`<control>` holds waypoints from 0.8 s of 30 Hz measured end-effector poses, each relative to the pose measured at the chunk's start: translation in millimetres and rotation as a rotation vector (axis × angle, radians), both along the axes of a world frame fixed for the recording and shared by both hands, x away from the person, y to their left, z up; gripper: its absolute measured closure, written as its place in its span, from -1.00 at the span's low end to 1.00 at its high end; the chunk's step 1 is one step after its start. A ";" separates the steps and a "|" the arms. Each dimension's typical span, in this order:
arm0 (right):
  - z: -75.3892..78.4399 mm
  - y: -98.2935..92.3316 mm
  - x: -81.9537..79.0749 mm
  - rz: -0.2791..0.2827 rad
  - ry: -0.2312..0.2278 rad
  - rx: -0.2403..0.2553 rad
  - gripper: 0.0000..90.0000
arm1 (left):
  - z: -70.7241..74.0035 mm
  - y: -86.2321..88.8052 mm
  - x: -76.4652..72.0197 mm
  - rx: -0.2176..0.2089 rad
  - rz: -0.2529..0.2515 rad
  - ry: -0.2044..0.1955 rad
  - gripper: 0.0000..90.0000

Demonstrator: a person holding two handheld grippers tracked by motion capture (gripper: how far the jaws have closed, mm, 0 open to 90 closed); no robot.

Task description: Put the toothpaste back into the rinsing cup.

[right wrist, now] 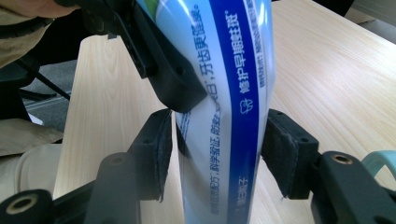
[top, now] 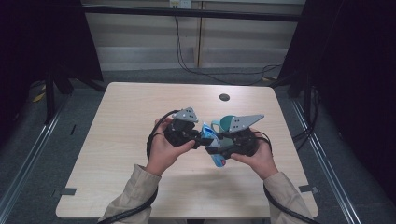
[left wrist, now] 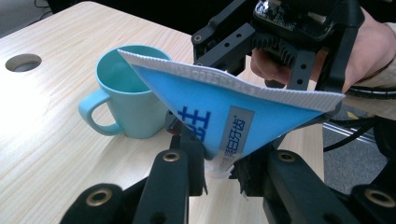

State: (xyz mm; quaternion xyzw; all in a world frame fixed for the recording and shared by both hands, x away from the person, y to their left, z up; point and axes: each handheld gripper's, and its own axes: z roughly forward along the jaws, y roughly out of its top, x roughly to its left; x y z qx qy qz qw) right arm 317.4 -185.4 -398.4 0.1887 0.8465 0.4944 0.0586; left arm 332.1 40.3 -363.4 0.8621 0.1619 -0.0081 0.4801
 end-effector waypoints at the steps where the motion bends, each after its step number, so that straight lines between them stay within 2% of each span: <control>1: 0.1 -0.2 0.2 0.003 0.003 0.002 0.07 | 0.2 -0.1 -0.2 0.004 0.002 -0.002 0.69; 7: -1.2 1.3 1.3 0.003 0.007 -0.002 0.12 | 0.5 -1.4 -0.2 -0.002 -0.003 0.002 0.69; 8: -1.1 1.4 1.1 0.010 0.009 0.002 0.22 | 0.6 -1.5 -0.2 -0.003 -0.001 0.000 0.69; 14: 0.3 1.7 -0.2 0.010 0.003 -0.022 0.32 | -0.9 -1.0 0.6 -0.016 -0.007 0.005 0.68; 18: 1.0 0.8 0.2 0.008 0.013 -0.016 0.42 | -1.0 -1.2 1.1 -0.019 -0.009 0.008 0.65; 21: 0.9 -2.1 0.1 0.019 0.014 -0.003 0.56 | -0.6 0.1 2.6 -0.034 -0.022 0.008 0.53; 23: 2.0 -4.9 -0.1 0.022 0.024 0.022 0.61 | 0.5 0.4 2.8 -0.043 -0.016 -0.008 0.36; 24: 2.4 -5.2 0.2 0.025 0.026 0.021 0.61 | 0.4 0.1 2.9 -0.031 -0.002 -0.020 0.17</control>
